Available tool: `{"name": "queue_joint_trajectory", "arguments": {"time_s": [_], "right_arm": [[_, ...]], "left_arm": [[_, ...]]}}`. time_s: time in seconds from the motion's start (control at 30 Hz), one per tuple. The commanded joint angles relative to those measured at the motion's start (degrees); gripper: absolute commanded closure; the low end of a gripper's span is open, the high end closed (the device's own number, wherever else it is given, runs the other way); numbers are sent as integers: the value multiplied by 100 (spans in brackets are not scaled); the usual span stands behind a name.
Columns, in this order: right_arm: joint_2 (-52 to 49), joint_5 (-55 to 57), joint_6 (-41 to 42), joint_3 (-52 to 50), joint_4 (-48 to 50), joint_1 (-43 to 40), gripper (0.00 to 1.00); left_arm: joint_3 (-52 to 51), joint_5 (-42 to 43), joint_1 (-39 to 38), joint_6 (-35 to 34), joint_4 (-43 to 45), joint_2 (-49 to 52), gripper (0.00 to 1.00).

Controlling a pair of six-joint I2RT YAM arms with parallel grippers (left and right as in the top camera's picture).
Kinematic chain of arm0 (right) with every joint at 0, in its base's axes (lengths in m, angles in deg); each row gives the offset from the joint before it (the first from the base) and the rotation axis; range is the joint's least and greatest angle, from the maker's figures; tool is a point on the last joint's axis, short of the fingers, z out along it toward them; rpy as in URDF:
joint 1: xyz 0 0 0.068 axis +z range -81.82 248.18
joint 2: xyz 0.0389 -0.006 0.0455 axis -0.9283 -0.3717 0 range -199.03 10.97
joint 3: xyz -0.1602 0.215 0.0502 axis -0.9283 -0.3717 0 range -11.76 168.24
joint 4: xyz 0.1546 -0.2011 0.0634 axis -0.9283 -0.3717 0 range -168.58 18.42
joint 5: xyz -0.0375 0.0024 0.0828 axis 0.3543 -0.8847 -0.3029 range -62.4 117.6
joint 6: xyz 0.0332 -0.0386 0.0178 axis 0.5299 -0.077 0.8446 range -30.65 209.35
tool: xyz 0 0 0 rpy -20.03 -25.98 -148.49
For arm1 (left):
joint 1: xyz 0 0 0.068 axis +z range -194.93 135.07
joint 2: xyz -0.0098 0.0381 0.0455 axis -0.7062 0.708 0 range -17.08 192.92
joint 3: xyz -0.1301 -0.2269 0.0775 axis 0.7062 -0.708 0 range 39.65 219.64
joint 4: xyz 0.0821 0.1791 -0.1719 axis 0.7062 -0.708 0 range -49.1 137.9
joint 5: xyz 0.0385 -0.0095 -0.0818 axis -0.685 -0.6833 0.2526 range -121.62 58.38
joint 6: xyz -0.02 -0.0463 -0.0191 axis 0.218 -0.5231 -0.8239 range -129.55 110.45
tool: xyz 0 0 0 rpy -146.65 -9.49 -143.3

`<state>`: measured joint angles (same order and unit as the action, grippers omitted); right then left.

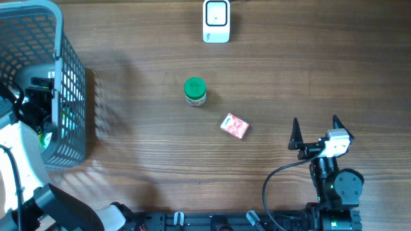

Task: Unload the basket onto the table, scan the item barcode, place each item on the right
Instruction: 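Reach into the basket with the left gripper and grasp the gummy-candy bag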

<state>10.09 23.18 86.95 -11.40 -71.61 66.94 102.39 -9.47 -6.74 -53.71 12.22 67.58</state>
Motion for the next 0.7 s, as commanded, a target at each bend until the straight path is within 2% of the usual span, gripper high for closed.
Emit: {"name": "queue_joint_trajectory", "arguments": {"time_s": [0.0,0.07,0.23,0.3,0.33,0.43,0.6,0.67], "right_arm": [[46,57,94,-4,13,-24,0],[46,57,92,-4,13,-24,0],[46,57,94,-4,11,-24,0],[46,57,94,-4,13,-24,0],[46,57,94,-4,13,-24,0],[46,57,94,-4,13,-24,0],[46,57,92,-7,13,-24,0],[46,57,92,-4,13,-24,0]], "left_arm": [[28,-223,-81,48,-81,-55,0],[31,-627,-81,63,31,-203,0],[28,-1316,-81,63,1191,-236,0],[28,-1733,-72,-24,1088,-236,0],[28,-1847,-70,-219,868,-236,0],[26,-2376,-70,-1451,-181,-192,0],[15,-2516,-68,-2610,-238,254,0],[15,-2524,-52,-2752,-4,483,0]]}}
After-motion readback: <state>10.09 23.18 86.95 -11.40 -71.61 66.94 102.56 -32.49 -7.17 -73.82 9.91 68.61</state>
